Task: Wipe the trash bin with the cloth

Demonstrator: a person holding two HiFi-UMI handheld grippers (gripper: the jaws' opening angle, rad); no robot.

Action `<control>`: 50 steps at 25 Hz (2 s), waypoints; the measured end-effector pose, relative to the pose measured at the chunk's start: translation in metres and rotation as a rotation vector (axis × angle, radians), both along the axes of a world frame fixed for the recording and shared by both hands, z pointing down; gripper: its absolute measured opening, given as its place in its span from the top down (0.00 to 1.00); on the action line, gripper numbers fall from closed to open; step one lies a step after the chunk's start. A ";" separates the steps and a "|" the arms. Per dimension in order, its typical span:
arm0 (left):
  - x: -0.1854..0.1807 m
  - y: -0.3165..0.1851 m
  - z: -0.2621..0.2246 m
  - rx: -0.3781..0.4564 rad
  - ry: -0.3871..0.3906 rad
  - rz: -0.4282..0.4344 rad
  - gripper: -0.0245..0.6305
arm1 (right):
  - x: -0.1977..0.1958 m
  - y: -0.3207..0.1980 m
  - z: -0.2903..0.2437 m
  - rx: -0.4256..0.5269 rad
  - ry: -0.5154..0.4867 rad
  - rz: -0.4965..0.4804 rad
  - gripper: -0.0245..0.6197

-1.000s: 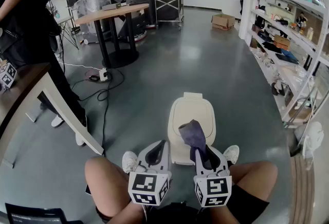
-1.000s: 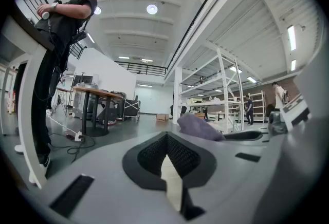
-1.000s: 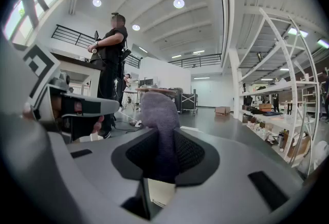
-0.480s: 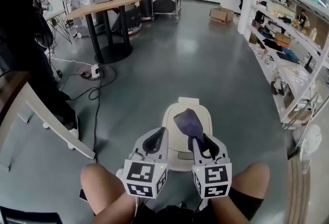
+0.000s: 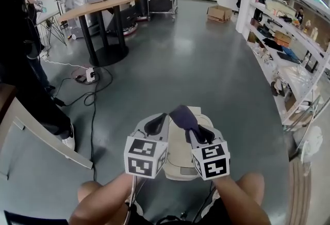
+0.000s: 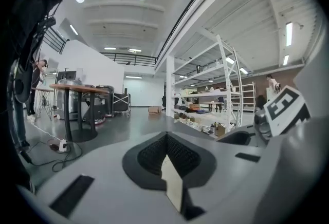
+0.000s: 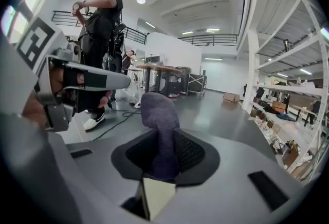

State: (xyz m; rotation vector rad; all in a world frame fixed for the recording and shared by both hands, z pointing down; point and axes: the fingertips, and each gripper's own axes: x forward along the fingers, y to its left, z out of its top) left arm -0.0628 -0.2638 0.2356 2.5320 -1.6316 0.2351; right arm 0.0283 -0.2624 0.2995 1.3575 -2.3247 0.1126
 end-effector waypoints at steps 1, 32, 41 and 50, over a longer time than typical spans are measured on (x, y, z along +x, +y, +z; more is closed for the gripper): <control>-0.005 -0.008 0.004 -0.024 0.017 0.005 0.96 | -0.006 -0.010 0.002 -0.006 0.017 -0.009 0.81; -0.043 -0.099 0.055 -0.221 0.093 -0.035 0.97 | -0.032 -0.121 0.077 -0.267 0.198 -0.119 0.81; -0.033 -0.097 0.061 -0.224 0.056 -0.010 0.96 | -0.006 -0.127 0.078 -0.269 0.203 -0.068 0.81; -0.030 -0.095 0.067 -0.222 0.028 0.005 0.96 | 0.020 -0.131 0.079 -0.271 0.212 -0.010 0.81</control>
